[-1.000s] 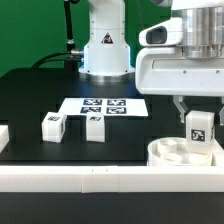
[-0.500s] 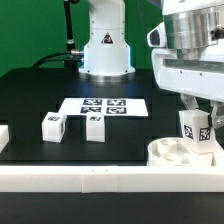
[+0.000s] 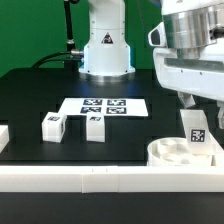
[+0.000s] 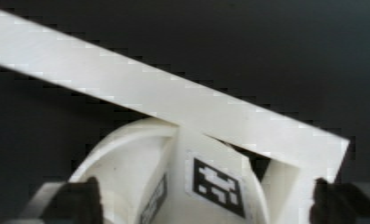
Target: Assemble stool
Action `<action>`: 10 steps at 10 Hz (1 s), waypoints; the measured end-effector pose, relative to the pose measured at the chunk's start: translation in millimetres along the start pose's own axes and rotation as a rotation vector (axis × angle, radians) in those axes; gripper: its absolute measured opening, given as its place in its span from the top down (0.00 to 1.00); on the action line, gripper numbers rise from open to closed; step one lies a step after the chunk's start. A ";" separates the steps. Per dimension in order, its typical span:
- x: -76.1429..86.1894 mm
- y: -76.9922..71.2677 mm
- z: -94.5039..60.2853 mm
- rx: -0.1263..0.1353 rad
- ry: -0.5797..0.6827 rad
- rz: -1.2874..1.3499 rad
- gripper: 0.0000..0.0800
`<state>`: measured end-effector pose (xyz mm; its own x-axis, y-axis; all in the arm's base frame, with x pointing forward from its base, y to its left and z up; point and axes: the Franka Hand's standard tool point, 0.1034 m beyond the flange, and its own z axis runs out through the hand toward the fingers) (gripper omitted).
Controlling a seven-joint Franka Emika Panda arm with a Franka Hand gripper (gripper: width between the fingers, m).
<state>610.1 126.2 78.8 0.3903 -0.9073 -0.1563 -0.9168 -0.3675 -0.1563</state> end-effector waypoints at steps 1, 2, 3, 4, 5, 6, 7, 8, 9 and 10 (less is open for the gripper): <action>0.2 -1.6 -8.7 0.007 -0.003 0.001 0.21; -0.2 -2.1 -17.7 0.002 -0.009 -0.088 0.21; -0.6 -3.8 -25.4 0.004 -0.011 -0.167 0.19; -0.1 -3.3 -23.0 0.004 -0.009 -0.297 0.19; 0.2 -3.0 -21.7 0.003 -0.009 -0.392 0.19; 0.4 -3.1 -21.7 0.003 -0.008 -0.489 0.19; 0.5 -2.8 -21.3 0.003 -0.009 -0.583 0.19; -0.8 -2.4 -19.7 -0.003 -0.005 -0.693 0.19; -4.0 -3.1 -19.5 -0.033 0.014 -0.916 0.19; -6.3 -3.7 -19.8 -0.065 0.009 -1.074 0.19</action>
Offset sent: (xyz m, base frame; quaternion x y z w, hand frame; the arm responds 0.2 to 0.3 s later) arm 0.0000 0.0000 0.0000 0.0000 0.0000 -0.2667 0.9638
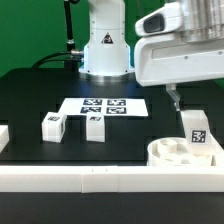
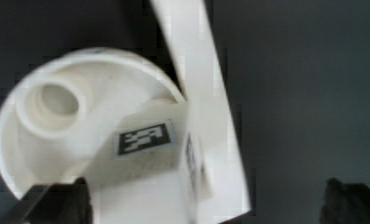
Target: Assemble stool
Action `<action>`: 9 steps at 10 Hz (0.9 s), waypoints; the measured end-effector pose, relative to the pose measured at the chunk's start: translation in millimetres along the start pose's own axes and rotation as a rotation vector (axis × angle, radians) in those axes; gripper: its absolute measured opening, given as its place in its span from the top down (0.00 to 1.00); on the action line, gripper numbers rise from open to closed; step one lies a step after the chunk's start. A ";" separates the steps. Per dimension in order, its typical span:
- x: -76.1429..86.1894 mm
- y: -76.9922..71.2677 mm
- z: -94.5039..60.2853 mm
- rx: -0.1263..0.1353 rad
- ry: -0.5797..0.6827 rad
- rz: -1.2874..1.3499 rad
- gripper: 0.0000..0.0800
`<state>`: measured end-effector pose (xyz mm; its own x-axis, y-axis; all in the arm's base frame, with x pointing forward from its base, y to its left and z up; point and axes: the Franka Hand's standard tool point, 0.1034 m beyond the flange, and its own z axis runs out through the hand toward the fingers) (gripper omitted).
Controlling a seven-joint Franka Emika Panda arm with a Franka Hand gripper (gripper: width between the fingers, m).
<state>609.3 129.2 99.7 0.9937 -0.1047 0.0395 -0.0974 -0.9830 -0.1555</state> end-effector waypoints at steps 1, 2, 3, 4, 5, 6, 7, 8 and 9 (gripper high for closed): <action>2.4 0.8 -0.5 -0.007 -0.007 -0.138 0.19; 4.6 0.6 -0.5 -0.032 -0.015 -0.326 0.19; 5.6 -0.8 0.8 -0.044 -0.019 -0.473 0.19; 5.9 1.2 1.2 -0.044 -0.022 -0.546 0.19; 6.1 2.7 1.4 -0.046 -0.025 -0.639 0.19; 6.1 3.4 1.8 -0.045 -0.028 -0.745 0.19; 5.1 4.5 3.1 -0.046 -0.038 -0.818 0.19; 3.8 8.0 6.4 -0.054 -0.075 -1.002 0.19; 7.0 9.5 9.9 -0.061 -0.099 -1.166 0.19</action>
Offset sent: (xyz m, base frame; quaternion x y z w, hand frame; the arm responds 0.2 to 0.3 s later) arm 0.0000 0.0000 0.0000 0.0000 0.0000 -0.2667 0.9638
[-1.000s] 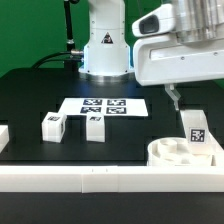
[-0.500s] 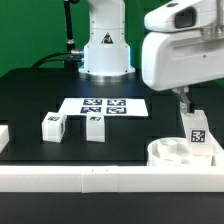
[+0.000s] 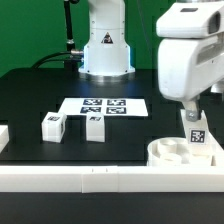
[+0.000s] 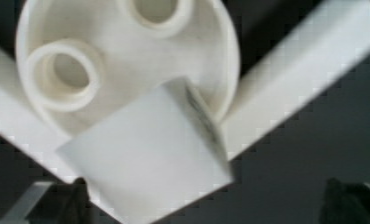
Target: Assemble stool
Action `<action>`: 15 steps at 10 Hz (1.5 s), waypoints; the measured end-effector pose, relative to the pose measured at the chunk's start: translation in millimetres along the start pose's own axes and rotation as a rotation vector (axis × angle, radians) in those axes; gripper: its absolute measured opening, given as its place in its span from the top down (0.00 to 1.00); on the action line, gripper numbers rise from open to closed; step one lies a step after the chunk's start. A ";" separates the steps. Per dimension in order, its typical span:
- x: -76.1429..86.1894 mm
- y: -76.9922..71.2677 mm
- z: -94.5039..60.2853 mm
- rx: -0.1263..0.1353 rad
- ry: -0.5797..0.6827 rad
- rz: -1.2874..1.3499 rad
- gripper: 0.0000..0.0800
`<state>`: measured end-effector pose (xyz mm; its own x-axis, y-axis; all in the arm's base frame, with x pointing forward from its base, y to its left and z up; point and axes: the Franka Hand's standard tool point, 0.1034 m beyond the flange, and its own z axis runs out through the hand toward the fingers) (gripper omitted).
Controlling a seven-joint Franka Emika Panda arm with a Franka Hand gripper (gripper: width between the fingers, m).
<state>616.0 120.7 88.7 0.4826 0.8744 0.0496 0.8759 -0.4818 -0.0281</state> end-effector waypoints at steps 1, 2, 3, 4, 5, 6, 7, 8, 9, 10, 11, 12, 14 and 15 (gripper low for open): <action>-0.3 1.4 3.6 0.005 -0.025 -0.118 0.19; -0.9 4.4 5.3 0.001 -0.044 -0.253 0.19; -1.6 5.5 6.3 0.000 -0.050 -0.324 0.19; -2.1 5.9 6.4 -0.001 -0.053 -0.358 0.19; -2.9 6.5 6.5 -0.002 -0.053 -0.357 0.19; -3.8 7.2 6.5 -0.002 -0.053 -0.353 0.21; -3.9 7.3 6.5 -0.002 -0.053 -0.353 0.38; -3.9 7.3 6.5 -0.003 -0.053 -0.325 0.38; -4.0 7.4 6.5 -0.003 -0.053 -0.301 0.59; -4.1 7.4 6.5 -0.003 -0.053 -0.300 0.59; -3.5 6.9 6.6 -0.003 -0.050 -0.215 0.58; -3.6 6.9 6.6 -0.006 -0.049 -0.088 0.58; -2.6 4.4 7.6 -0.006 -0.045 0.183 0.58; -0.5 2.7 7.6 -0.010 -0.043 0.380 0.58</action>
Offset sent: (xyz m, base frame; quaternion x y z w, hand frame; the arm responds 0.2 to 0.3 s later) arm 0.0040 0.0013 -0.0024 -0.0049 -0.0118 -0.1857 0.9825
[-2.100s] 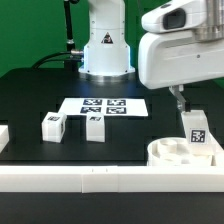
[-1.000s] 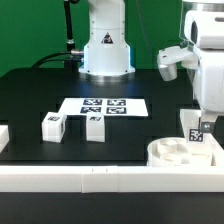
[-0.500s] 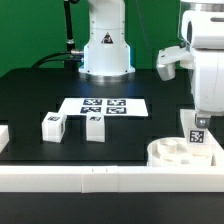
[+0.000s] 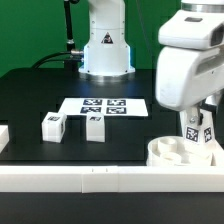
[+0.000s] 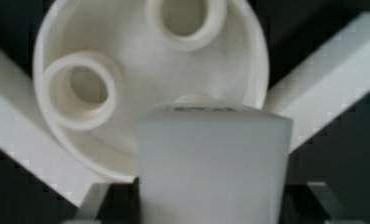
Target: Assemble stool
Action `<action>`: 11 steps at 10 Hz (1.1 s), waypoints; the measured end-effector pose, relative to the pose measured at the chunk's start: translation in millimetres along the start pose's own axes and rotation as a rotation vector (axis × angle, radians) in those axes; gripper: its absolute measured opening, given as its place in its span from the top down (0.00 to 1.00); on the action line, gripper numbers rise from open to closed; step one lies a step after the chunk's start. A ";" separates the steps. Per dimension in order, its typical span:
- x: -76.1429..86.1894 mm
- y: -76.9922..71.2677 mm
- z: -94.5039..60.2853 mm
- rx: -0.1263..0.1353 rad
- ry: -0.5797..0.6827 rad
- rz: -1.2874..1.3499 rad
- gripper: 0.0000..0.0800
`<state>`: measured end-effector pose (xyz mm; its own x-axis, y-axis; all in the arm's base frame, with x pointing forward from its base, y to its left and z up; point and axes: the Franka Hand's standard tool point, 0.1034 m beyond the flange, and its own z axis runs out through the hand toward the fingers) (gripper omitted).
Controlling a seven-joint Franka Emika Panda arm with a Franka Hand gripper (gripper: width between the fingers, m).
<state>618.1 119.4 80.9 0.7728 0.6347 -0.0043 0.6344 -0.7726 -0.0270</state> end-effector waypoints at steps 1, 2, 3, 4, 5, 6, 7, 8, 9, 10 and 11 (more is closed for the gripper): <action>1.3 -2.0 -0.5 -0.002 0.000 0.152 0.58; 2.4 -2.7 -1.0 -0.004 0.002 0.266 0.58; 3.5 -3.1 -1.7 -0.007 0.006 0.405 0.58; 3.5 -2.7 -1.9 -0.003 0.007 0.497 0.58; 3.5 -2.5 -1.9 -0.002 0.008 0.600 0.58; 3.4 -2.5 -1.9 -0.002 0.008 0.643 0.58; 3.1 -1.9 -1.8 0.004 0.008 0.763 0.58; 1.9 -0.1 -1.6 0.025 0.009 0.903 0.58; 0.4 1.9 -0.2 0.056 0.013 1.079 0.58; 0.9 1.8 0.5 0.071 0.018 1.198 0.58; 1.3 0.6 0.8 0.076 0.016 1.279 0.58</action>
Offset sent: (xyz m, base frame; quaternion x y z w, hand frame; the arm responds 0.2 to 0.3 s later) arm 0.0000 0.0000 0.0000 0.0000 0.0000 0.1790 0.9838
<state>619.5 119.8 80.1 0.8291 -0.5562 -0.0574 -0.5590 -0.8263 -0.0691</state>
